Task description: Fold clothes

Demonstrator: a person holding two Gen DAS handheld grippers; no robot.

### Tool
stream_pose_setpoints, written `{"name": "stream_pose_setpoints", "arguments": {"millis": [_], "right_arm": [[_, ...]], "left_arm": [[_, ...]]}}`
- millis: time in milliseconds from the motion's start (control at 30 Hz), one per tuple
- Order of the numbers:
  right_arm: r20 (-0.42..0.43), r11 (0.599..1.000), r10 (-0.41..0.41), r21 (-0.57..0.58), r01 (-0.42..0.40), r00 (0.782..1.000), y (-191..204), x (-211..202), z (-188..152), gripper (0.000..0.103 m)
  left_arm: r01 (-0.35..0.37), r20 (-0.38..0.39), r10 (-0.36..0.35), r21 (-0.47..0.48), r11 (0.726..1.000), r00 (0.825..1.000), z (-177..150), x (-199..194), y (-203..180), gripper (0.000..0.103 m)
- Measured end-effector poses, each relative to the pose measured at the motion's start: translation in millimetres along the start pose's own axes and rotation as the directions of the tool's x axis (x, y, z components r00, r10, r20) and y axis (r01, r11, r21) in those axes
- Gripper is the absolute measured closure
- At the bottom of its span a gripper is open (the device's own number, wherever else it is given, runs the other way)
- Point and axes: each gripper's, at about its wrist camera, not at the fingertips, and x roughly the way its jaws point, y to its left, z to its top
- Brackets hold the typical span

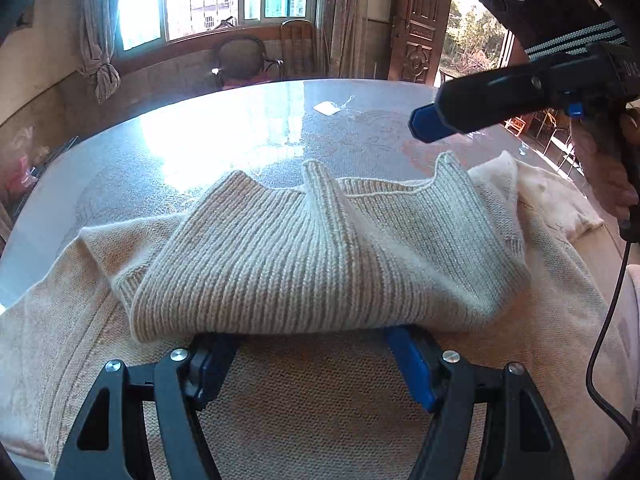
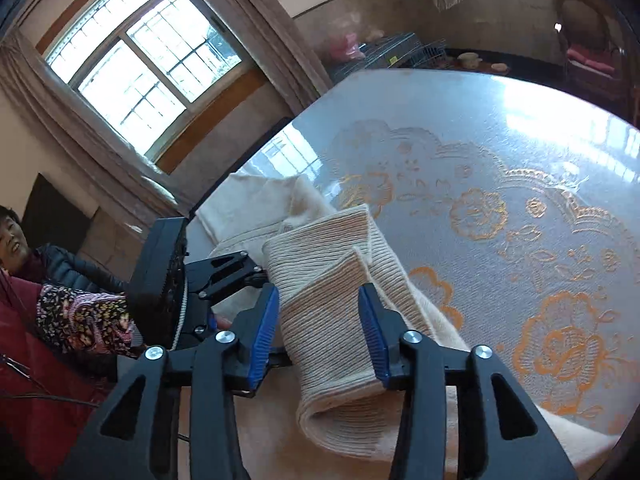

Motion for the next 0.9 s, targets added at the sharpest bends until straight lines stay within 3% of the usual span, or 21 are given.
{"name": "stream_pose_setpoints", "arguments": {"millis": [100, 167, 267, 367, 433, 467, 500, 600, 667, 700, 733, 767, 800, 867, 900], "right_arm": [[-0.072, 0.997, -0.080, -0.021, 0.079, 0.994, -10.0, 18.6, 7.3, 0.045], [-0.103, 0.997, -0.060, -0.063, 0.054, 0.993, -6.8, 32.0, 10.1, 0.045], [-0.142, 0.984, -0.101, -0.159, 0.078, 0.985, 4.0, 61.1, 18.8, 0.046], [-0.246, 0.983, -0.119, -0.167, 0.079, 0.962, -1.9, 96.8, 22.2, 0.046], [-0.258, 0.972, -0.152, -0.215, 0.097, 0.954, 4.1, 97.3, 24.2, 0.057], [-0.262, 0.965, -0.169, -0.239, 0.106, 0.950, 7.2, 97.4, 25.1, 0.083], [-0.267, 0.958, -0.186, -0.263, 0.114, 0.946, 10.3, 97.5, 26.1, 0.089], [-0.277, 0.932, -0.236, -0.335, 0.137, 0.931, 19.6, 97.8, 29.0, 0.091], [-0.249, 0.891, -0.359, -0.380, 0.250, 0.900, 15.9, 97.0, 43.7, 0.091], [-0.179, 0.812, -0.482, -0.458, 0.361, 0.858, 16.2, 96.9, 52.6, 0.091], [-0.098, 0.713, -0.594, -0.525, 0.465, 0.799, 16.6, 96.8, 61.4, 0.091], [-0.008, 0.595, -0.689, -0.577, 0.559, 0.725, 16.9, 96.7, 70.3, 0.091], [0.083, 0.513, -0.721, -0.603, 0.611, 0.688, 15.4, 95.2, 79.7, 0.091], [0.122, 0.576, -0.690, -0.504, 0.643, 0.714, -6.5, 89.9, 105.4, 0.088], [0.142, 0.608, -0.674, -0.451, 0.654, 0.725, -17.5, 87.2, 118.2, 0.079]], "left_arm": [[-0.001, -0.001, 0.001, 0.001, 1.000, 1.000, 1.9, 2.2, -1.5, 0.030], [-0.002, -0.001, 0.002, 0.002, 1.000, 1.000, 2.2, 3.3, -3.2, 0.030], [-0.003, 0.000, 0.003, 0.001, 1.000, 1.000, 2.3, 5.9, -6.0, 0.030], [-0.005, 0.001, 0.005, -0.006, 1.000, 1.000, 2.3, 5.5, -5.0, 0.030], [-0.005, 0.001, 0.005, -0.011, 1.000, 1.000, 2.4, 4.9, -4.1, 0.030], [-0.002, 0.002, 0.003, -0.014, 1.000, 1.000, 2.4, 4.4, -3.6, 0.030], [0.001, 0.003, -0.001, -0.018, 1.000, 1.000, 2.3, 4.1, -3.0, 0.030], [0.008, 0.005, -0.007, -0.025, 1.000, 1.000, 2.1, 4.1, -1.3, 0.030], [0.010, 0.006, -0.010, -0.028, 1.000, 1.000, 2.1, 3.5, -0.9, 0.030], [0.011, 0.006, -0.011, -0.028, 1.000, 1.000, 2.2, 3.0, -1.2, 0.030], [0.012, 0.006, -0.011, -0.029, 1.000, 1.000, 2.2, 2.6, -1.5, 0.030], [0.012, 0.007, -0.012, -0.030, 0.999, 1.000, 2.2, 2.2, -1.7, 0.030], [0.013, 0.007, -0.013, -0.031, 0.999, 1.000, 2.0, 1.8, -1.7, 0.030], [0.013, 0.007, -0.013, -0.031, 0.999, 1.000, 1.8, 1.6, -1.7, 0.030], [0.014, 0.007, -0.014, -0.032, 0.999, 1.000, 1.6, 1.6, -1.7, 0.030]]}}
